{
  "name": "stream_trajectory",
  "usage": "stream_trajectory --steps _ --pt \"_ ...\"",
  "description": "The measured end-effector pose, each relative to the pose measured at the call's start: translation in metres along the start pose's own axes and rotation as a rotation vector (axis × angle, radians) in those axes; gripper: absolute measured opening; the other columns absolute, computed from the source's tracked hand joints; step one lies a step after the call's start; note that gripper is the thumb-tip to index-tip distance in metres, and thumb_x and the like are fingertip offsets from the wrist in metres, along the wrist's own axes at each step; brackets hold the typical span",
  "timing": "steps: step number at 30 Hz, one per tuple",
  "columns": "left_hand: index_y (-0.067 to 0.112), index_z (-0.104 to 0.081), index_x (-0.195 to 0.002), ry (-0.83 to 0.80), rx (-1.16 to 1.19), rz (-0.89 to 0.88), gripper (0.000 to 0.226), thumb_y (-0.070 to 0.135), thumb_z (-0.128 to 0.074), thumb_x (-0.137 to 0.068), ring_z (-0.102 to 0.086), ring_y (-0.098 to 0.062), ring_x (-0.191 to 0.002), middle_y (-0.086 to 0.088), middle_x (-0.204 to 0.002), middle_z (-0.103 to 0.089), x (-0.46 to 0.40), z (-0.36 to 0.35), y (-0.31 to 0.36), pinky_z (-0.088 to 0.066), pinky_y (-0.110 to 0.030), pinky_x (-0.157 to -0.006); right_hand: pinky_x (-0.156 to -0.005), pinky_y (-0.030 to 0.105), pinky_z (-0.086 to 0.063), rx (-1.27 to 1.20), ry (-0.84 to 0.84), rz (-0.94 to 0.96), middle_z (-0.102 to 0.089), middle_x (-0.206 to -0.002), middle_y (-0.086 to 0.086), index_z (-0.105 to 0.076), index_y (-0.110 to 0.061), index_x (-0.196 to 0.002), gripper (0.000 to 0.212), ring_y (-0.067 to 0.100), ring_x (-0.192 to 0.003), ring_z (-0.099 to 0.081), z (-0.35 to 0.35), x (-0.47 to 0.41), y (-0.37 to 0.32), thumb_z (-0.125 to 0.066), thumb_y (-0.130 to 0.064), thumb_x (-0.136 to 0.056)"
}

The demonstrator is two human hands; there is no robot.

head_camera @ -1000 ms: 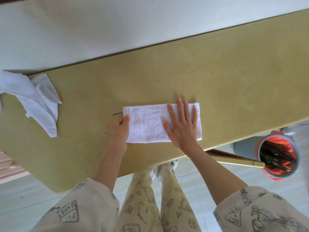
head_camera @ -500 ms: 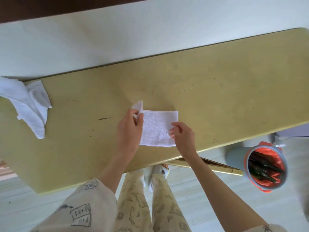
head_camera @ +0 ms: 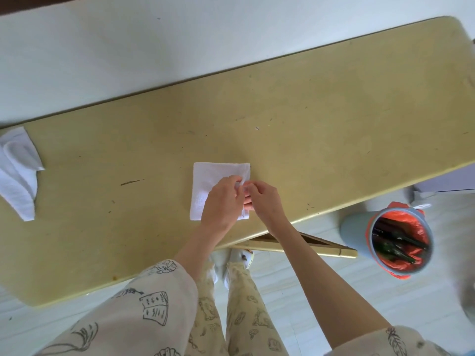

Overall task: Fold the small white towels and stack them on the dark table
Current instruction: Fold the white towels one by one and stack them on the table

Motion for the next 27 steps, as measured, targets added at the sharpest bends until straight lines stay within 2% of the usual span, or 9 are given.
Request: stream_trajectory --steps 2,5,8,11,16,22,24,27 --pt "0.011 -0.058 -0.120 -0.037 0.009 -0.053 0.029 0.016 -0.041 -0.097 -0.057 -0.020 -0.094 -0.009 -0.108 -0.059 0.002 -0.001 -0.002 -0.044 -0.024 -0.079 -0.079 0.056 -0.052 0.006 0.013 -0.001 -0.066 -0.084 0.025 -0.061 0.002 -0.081 0.030 0.043 -0.085 -0.063 -0.002 0.000 0.002 -0.046 -0.022 -0.087" --pt "0.013 -0.062 -0.113 0.010 0.062 -0.099 0.029 0.009 -0.038 -0.096 -0.052 -0.012 -0.083 -0.001 -0.095 -0.057 0.008 0.006 -0.011 -0.040 -0.015 -0.072 -0.079 0.047 -0.055 0.002 0.027 0.007 -0.069 -0.082 0.018 -0.065 -0.006 -0.081 0.025 0.036 -0.082 -0.066 -0.001 0.002 -0.004 -0.056 -0.027 -0.088" --pt "0.011 -0.061 -0.114 0.218 -0.028 -0.216 0.034 0.002 -0.038 -0.090 -0.048 -0.014 -0.087 -0.003 -0.093 -0.057 0.016 0.017 -0.031 -0.043 -0.026 -0.077 -0.079 0.041 -0.055 0.047 0.055 0.016 -0.065 -0.074 0.002 -0.062 -0.013 -0.085 0.011 0.029 -0.081 -0.067 -0.002 -0.001 -0.007 -0.059 -0.023 -0.087" --pt "0.013 -0.055 -0.119 0.337 -0.301 -0.295 0.040 0.011 -0.031 -0.086 -0.044 -0.022 -0.105 -0.008 -0.113 -0.058 0.022 0.022 -0.054 -0.043 -0.037 -0.087 -0.080 0.042 -0.054 0.116 0.079 0.023 -0.061 -0.074 -0.005 -0.060 -0.015 -0.085 0.007 0.029 -0.083 -0.066 -0.003 -0.003 -0.005 -0.054 -0.018 -0.088" --pt "0.012 -0.042 -0.134 0.172 -0.511 -0.311 0.044 0.021 -0.028 -0.093 -0.033 -0.030 -0.134 -0.007 -0.145 -0.040 0.022 0.020 -0.069 -0.039 -0.045 -0.099 -0.076 0.043 -0.052 0.173 0.104 0.050 -0.053 -0.068 -0.006 -0.052 -0.017 -0.077 0.012 0.024 -0.075 -0.058 -0.001 -0.003 -0.005 -0.051 -0.015 -0.089" --pt "0.009 -0.028 -0.143 0.004 -0.615 -0.292 0.056 0.034 -0.025 -0.093 -0.016 -0.025 -0.142 -0.009 -0.155 -0.019 0.015 0.017 -0.080 -0.028 -0.049 -0.109 -0.068 0.035 -0.047 0.219 0.130 0.083 -0.053 -0.072 -0.003 -0.052 -0.011 -0.086 0.007 0.020 -0.073 -0.051 -0.002 -0.006 -0.005 -0.047 -0.012 -0.090" --pt "0.010 -0.024 -0.145 -0.028 -0.640 -0.277 0.061 0.040 -0.024 -0.092 -0.013 -0.023 -0.142 -0.008 -0.156 -0.016 0.014 0.018 -0.083 -0.027 -0.051 -0.109 -0.067 0.031 -0.042 0.256 0.151 0.092 -0.056 -0.079 0.000 -0.052 -0.011 -0.089 0.007 0.021 -0.076 -0.052 -0.004 -0.004 -0.004 -0.046 -0.014 -0.091" --pt "0.012 -0.017 -0.147 -0.060 -0.656 -0.270 0.067 0.047 -0.021 -0.091 -0.007 -0.021 -0.144 -0.005 -0.157 -0.007 0.011 0.019 -0.086 -0.021 -0.052 -0.110 -0.073 0.035 -0.042 0.384 0.253 0.157 -0.057 -0.098 0.007 -0.051 -0.008 -0.102 0.014 0.026 -0.087 -0.054 -0.009 0.003 -0.002 -0.046 -0.017 -0.093"
Point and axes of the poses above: each hand's wrist, its own x-axis away from the middle knuckle, its own z-axis out of the back of the hand, y = z × x, the point moved 1 cm from there along -x, towards the middle knuckle
